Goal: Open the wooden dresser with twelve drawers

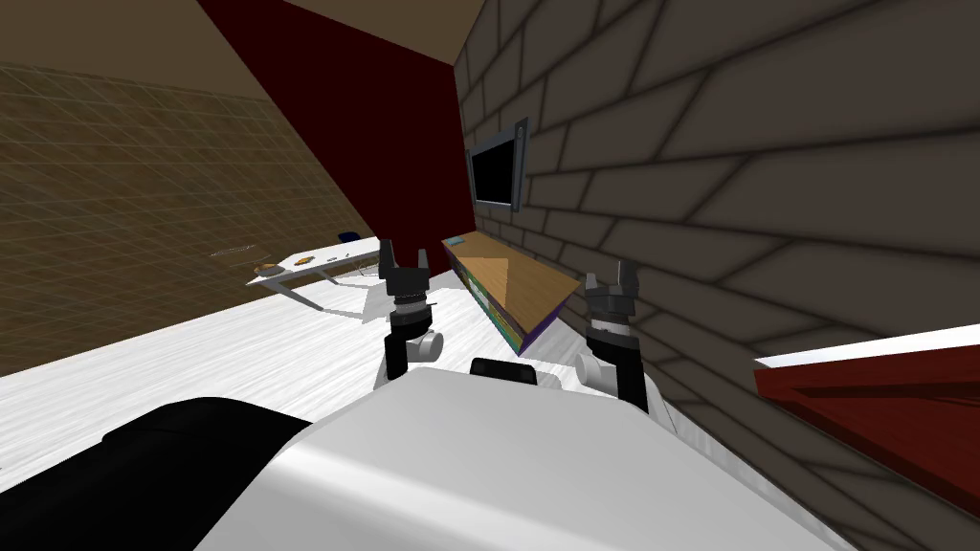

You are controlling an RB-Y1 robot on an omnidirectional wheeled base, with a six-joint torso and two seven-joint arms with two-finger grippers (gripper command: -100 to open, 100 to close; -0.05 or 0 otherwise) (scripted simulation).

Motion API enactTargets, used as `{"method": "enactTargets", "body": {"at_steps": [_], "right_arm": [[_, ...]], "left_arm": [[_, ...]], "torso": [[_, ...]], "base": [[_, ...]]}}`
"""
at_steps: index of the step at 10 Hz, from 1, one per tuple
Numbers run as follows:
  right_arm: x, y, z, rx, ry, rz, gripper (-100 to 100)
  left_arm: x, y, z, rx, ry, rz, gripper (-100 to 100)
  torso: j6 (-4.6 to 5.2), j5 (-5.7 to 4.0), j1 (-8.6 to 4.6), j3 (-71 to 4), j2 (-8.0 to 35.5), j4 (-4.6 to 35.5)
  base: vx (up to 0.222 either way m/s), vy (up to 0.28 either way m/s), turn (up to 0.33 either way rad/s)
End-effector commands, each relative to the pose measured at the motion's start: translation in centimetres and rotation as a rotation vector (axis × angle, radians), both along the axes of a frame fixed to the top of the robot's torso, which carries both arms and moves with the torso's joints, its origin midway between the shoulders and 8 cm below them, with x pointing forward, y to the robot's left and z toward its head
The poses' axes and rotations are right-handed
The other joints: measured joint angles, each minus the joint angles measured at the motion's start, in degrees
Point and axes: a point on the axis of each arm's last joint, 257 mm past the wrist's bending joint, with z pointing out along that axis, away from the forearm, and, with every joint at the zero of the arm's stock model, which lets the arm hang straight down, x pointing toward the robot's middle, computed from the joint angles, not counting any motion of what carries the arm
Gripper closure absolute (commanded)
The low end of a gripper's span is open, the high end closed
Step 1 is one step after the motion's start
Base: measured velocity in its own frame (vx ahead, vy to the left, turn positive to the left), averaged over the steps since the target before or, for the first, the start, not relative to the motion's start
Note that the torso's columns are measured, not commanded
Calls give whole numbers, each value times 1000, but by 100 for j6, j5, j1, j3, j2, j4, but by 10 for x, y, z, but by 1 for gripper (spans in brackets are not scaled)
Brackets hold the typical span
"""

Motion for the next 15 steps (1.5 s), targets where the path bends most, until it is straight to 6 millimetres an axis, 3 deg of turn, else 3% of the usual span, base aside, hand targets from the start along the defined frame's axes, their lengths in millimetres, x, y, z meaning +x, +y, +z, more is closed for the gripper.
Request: {"method": "enactTargets", "body": {"at_steps": [1,9,10,12,15], "right_arm": [[0,0,0,0,0,0,0],[0,0,0,0,0,0,0],[6,6,-9,-35,32,18,-100],[19,15,-31,-87,103,43,-100],[42,30,-83,-162,256,72,-100]], "left_arm": [[0,0,0,0,0,0,0],[0,0,0,0,0,0,0],[0,0,0,0,0,0,0],[0,0,0,0,0,0,0],[0,0,0,0,0,0,0]], "torso": [[0,0,0,-467,232,235],[0,0,0,-7073,3539,3537],[0,0,0,-7919,3962,3960],[-1,2,8,-8425,4209,4206],[-1,1,6,-8456,4228,4228]], "base": [[0,0,0],[0,0,0],[3,12,62],[-9,37,107],[-15,58,171]]}}
